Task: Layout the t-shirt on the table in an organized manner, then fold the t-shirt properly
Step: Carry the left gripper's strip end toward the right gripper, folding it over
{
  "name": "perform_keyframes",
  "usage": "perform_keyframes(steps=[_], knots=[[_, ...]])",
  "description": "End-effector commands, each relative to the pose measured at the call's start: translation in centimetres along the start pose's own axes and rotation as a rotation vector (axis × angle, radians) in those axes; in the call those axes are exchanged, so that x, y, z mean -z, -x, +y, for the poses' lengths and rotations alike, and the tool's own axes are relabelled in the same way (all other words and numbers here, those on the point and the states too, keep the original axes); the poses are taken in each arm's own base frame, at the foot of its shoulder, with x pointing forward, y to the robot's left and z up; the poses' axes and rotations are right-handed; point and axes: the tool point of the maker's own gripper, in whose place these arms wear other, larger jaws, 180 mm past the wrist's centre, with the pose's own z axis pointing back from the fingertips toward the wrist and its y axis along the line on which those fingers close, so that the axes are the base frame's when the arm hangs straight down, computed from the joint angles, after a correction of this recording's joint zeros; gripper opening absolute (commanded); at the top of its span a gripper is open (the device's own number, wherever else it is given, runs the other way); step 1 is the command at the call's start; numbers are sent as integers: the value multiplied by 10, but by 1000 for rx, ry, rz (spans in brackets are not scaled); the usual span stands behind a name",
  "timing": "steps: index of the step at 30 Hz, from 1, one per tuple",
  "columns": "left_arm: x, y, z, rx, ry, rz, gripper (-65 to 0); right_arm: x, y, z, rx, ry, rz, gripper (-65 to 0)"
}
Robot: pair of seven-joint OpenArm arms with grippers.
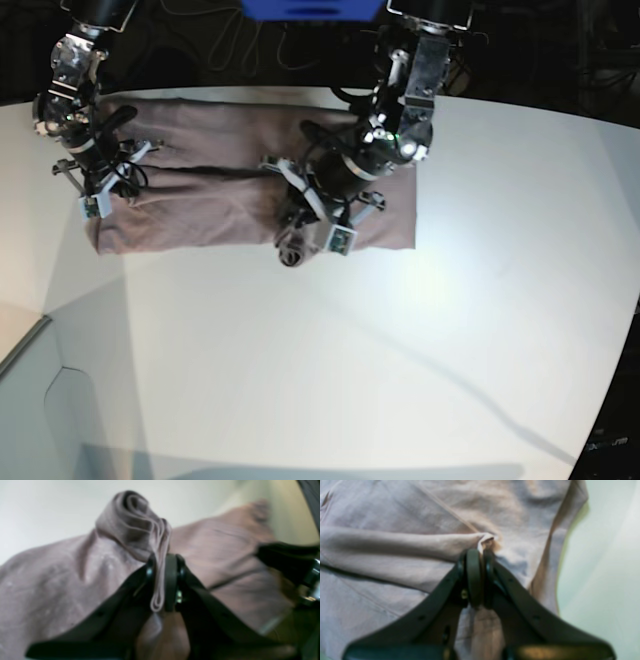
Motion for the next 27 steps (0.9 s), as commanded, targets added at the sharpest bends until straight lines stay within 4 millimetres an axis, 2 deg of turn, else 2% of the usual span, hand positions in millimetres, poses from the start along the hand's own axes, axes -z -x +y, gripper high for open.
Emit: perform_keyframes(steps=[1, 16, 18, 21, 24, 27], knots=[[1, -16, -10, 2, 28, -53, -650, -2, -12, -4, -19, -2, -33, -650], [3, -8, -13, 3, 35, -19, -646, -2, -13, -4, -19, -1, -35, -650], [2, 1, -14, 6, 38, 35, -612, -2, -13, -4, -19, -1, -35, -650], [2, 4, -14, 11, 39, 65, -511, -2, -13, -3, -18, -2, -35, -650], [-2, -6, -17, 22, 41, 36, -407, -2, -13, -3, -18, -2, -35, -650], [-9, -15, -19, 32, 39, 7, -381, -2, -14, -3, -18, -2, -36, -650]])
